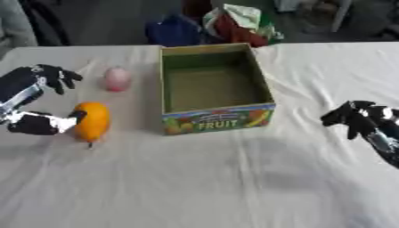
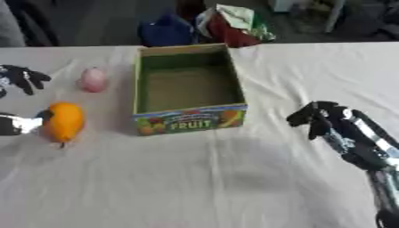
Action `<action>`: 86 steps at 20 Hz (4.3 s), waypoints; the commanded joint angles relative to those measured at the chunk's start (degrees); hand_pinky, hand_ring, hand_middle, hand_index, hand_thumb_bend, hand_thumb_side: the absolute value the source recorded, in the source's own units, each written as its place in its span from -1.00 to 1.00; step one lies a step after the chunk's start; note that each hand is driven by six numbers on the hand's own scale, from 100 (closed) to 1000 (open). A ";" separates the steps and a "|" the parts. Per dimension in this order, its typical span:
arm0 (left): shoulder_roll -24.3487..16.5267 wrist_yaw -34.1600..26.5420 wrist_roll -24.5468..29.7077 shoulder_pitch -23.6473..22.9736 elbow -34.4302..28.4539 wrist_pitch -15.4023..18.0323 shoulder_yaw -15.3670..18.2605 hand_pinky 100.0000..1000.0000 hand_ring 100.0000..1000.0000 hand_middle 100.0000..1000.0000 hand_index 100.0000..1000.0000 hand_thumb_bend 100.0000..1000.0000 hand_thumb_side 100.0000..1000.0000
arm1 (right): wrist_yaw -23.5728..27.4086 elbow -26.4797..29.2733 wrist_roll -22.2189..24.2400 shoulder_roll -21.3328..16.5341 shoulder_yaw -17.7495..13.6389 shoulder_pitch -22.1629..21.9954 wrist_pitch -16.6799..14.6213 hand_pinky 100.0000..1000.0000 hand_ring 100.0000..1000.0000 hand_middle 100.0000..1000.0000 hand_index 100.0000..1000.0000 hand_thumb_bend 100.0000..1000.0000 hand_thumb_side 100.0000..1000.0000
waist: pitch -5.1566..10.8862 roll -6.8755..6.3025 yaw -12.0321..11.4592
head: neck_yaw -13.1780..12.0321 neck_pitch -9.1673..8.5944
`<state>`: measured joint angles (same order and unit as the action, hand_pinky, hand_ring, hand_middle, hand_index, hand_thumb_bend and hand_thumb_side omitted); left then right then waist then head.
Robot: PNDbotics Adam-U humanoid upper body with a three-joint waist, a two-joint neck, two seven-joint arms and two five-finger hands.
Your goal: Pick up objects on the table and place them in the box.
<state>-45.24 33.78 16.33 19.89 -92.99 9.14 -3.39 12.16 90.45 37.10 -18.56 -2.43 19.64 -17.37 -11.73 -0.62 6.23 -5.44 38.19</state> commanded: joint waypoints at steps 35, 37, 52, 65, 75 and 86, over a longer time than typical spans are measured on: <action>-0.90 14.94 -2.84 6.48 12.83 5.16 -4.37 0.02 -0.18 -0.16 0.40 -0.63 -1.00 | -0.38 0.47 0.37 -1.44 0.09 0.39 -0.10 0.40 0.41 0.11 -0.25 -1.00 0.06 | 1.01 0.02 0.31 | -0.33 0.90; -0.78 14.95 -2.94 6.58 12.83 5.22 -4.55 0.02 -0.18 -0.16 0.40 -0.64 -1.00 | -0.38 0.46 0.32 -1.45 0.07 0.38 -0.12 0.40 0.41 0.11 -0.25 -1.00 0.06 | 1.00 0.03 0.35 | -0.35 0.90; 0.59 13.19 -9.09 7.69 12.07 5.39 -6.02 -0.15 -0.41 -0.58 -0.16 -0.80 -1.00 | -0.39 0.41 0.41 -1.38 0.11 0.38 -0.06 0.40 0.41 0.11 -0.25 -1.00 0.06 | 0.97 -0.05 0.54 | -0.25 0.99; 1.13 9.99 -17.59 9.68 9.24 3.55 -6.25 -0.26 -0.52 -0.88 -0.49 -1.00 -1.00 | -0.38 0.38 0.48 -1.36 0.15 0.35 0.00 0.40 0.41 0.11 -0.25 -1.00 0.06 | 1.06 -0.10 0.70 | 0.07 1.07; 0.59 8.24 -15.69 19.52 5.60 4.16 -7.72 -0.23 -0.51 -0.84 -0.46 -0.92 -1.00 | -0.27 0.33 0.86 -1.29 0.49 0.39 -0.01 0.40 0.41 0.11 -0.25 -1.00 0.06 | 1.31 -0.14 1.27 | -0.16 0.86; 10.84 20.15 -14.36 30.85 19.12 10.31 -11.25 -0.16 -0.46 -0.75 -0.36 -0.84 -1.00 | 0.02 0.24 1.60 -0.82 1.15 0.61 0.21 0.40 0.41 0.11 -0.24 -1.00 0.07 | 1.42 -0.24 3.09 | -0.71 0.25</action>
<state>-34.54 52.56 1.99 49.19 -74.83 18.62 -14.69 12.14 90.09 38.52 -18.48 -1.30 19.61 -17.18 -11.48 -0.95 9.34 -5.95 38.72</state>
